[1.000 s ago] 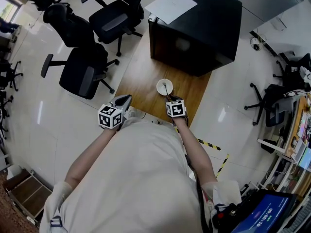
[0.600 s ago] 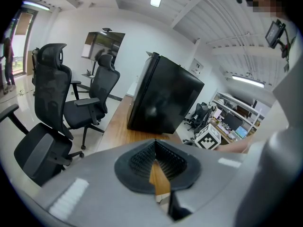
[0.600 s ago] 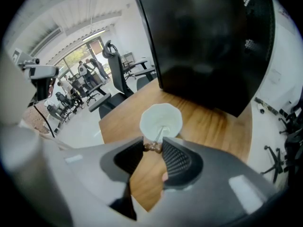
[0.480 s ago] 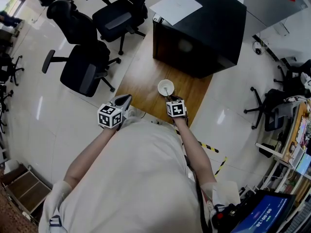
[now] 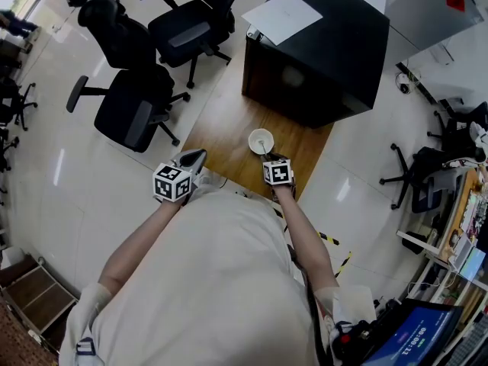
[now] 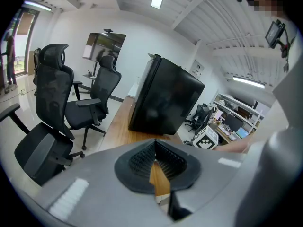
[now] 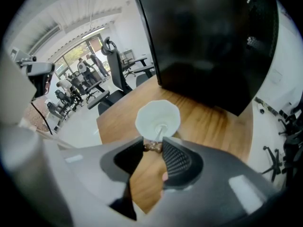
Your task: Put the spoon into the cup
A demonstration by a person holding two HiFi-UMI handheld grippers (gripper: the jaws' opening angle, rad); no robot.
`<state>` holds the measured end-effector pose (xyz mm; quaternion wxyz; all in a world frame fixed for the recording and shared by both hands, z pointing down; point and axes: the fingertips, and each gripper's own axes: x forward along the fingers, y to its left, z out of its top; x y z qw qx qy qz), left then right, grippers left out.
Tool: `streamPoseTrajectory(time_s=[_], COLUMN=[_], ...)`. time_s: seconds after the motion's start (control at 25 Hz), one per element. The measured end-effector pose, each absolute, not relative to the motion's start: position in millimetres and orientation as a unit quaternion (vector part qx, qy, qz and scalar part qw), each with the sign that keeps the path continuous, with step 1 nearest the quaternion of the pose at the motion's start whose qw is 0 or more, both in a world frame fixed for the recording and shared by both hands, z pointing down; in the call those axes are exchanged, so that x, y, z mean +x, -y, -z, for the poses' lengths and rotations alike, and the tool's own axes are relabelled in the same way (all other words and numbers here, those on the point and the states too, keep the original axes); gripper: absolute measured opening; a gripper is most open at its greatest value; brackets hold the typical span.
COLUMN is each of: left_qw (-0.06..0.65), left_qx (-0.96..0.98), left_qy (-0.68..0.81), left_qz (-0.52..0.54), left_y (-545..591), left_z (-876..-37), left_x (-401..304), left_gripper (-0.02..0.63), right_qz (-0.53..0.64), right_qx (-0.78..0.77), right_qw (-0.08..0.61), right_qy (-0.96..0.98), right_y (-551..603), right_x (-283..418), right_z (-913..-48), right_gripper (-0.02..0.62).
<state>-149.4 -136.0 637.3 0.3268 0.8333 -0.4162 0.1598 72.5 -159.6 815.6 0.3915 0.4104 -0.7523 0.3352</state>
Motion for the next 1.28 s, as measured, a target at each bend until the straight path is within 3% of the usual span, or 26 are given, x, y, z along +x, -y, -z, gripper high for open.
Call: streamPoseTrajectory(time_s=[0.48,1.0,1.12,1.28], left_qw=[0.331,0.341,0.349,0.35], left_qx=[0.833,0.822,0.824,0.847], left_qy=[0.418,0.436,0.422,0.371], left_qz=[-0.148,-0.134,-0.143,-0.15], left_y=[138,143,139,136], left_z=[-636,-647,-653,-654], left_x=[-188,-302,-304,-283], left_gripper=[0.003,0.002,0.002,0.003], right_qz=[-0.29,-0.219,-0.217,-0.138], right_qx=[0.453,0.59,0.605,0.592], right_qw=[0.399,0.256,0.23,0.246], right_qy=[0.743,0.734,0.731,0.755], right_y=[163,155,149,146], right_x=[75,16,4,-23], right_z=[-810,-732,-711,-662], right_gripper=[0.17,0.162,0.16,0.161])
